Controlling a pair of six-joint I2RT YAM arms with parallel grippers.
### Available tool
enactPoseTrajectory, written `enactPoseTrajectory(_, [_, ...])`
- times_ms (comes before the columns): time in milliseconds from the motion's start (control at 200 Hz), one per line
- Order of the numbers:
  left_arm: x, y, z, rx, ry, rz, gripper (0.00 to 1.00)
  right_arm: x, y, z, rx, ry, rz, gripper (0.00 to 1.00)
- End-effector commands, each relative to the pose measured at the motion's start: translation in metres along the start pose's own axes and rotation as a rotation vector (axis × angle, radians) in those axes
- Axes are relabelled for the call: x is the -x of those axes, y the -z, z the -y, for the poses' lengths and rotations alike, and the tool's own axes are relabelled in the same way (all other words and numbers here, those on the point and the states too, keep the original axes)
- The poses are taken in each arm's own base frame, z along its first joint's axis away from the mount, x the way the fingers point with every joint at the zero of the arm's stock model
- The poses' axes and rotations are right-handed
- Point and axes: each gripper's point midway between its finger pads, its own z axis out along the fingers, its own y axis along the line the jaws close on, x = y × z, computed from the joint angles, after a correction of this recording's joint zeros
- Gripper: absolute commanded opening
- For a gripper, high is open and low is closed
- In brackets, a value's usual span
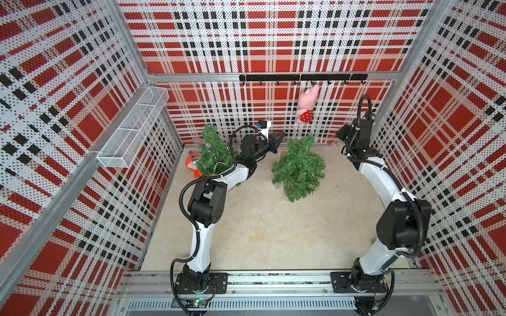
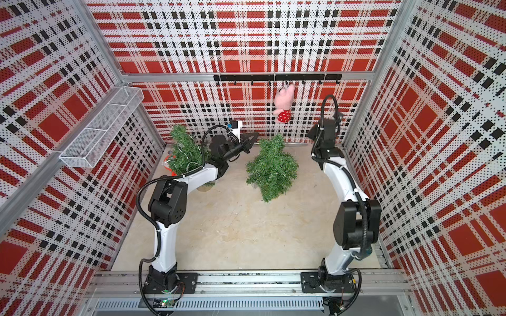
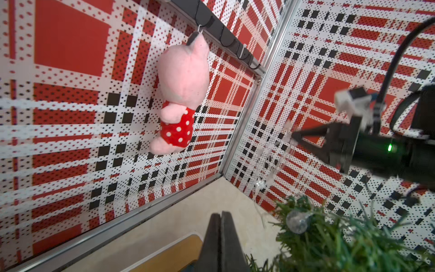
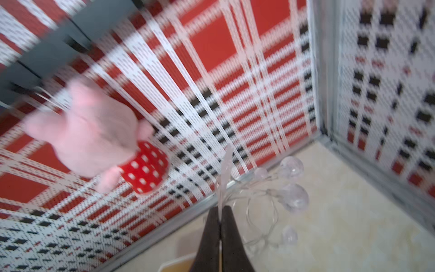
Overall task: Wrap string light around the christmas tree
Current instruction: Wrap the light string around the Christmas tree.
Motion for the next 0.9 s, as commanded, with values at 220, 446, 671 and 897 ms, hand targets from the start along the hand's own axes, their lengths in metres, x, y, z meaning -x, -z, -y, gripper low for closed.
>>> enactPoseTrajectory(220, [0.021,0.03,0.025,0.052,-0.03,0.026,0.0,-0.027,-0.017,-0.154,0.422,0.156,-0.116,0.0])
enactPoseTrajectory(446, [0.012,0.056,0.023,0.189,-0.002,-0.007,0.0,-0.052,-0.017,-0.225,0.633,0.122,-0.109,0.0])
enactPoseTrajectory(671, [-0.021,0.059,0.034,0.213,0.002,-0.102,0.0,-0.048,0.017,-0.281,0.866,0.144,-0.069,0.0])
enactPoseTrajectory(897, [-0.01,0.068,0.04,0.167,0.008,-0.08,0.33,-0.041,0.062,-0.314,1.01,0.203,-0.042,0.0])
